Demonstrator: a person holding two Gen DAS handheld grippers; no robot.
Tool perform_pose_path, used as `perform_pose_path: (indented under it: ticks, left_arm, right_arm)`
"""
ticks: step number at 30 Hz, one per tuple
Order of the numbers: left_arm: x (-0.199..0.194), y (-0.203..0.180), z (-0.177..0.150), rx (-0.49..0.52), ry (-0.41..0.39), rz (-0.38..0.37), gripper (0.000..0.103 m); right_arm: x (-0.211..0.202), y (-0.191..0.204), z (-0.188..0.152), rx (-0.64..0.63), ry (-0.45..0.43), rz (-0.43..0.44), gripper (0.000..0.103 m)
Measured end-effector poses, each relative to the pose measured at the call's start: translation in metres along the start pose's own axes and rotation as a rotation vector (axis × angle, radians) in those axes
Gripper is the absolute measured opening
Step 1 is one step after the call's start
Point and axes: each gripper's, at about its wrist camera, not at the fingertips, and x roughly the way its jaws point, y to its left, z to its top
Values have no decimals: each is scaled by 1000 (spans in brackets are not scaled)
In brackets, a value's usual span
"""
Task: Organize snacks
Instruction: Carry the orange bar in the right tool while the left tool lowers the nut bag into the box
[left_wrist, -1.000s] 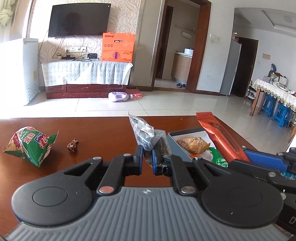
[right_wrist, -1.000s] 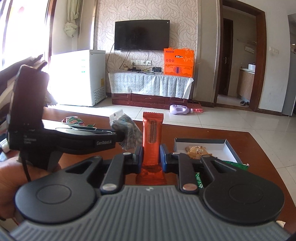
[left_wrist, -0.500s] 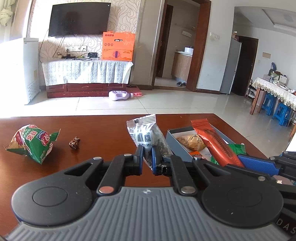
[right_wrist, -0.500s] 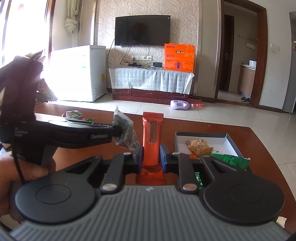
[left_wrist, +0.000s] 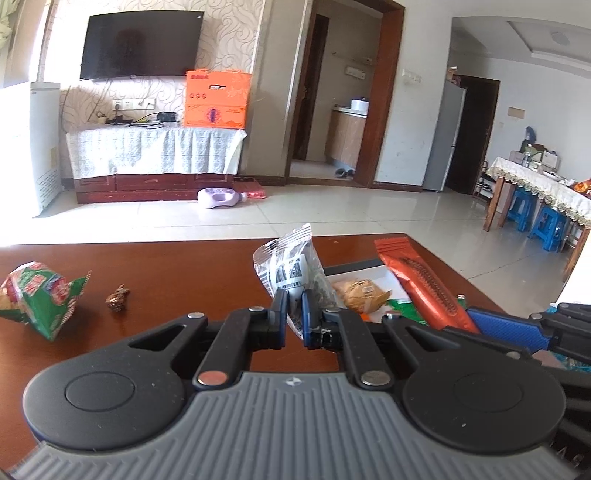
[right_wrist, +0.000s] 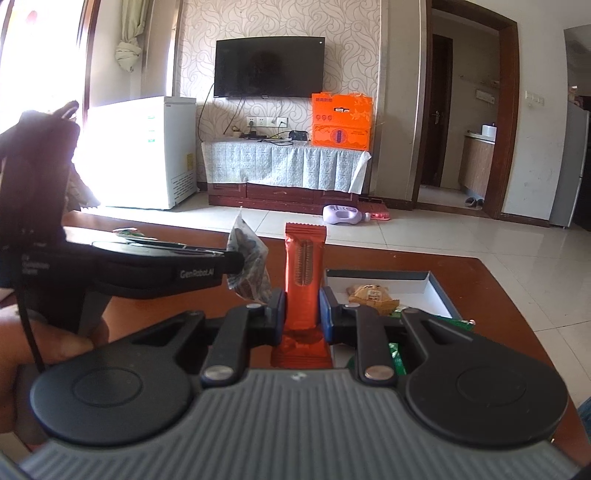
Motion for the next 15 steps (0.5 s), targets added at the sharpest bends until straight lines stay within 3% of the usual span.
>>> perform_pose_path:
  ticks: [15]
  left_arm:
    - [33, -67, 12, 74, -2, -73, 9]
  right_arm:
    - [-7, -45, -10, 37, 4, -101, 22]
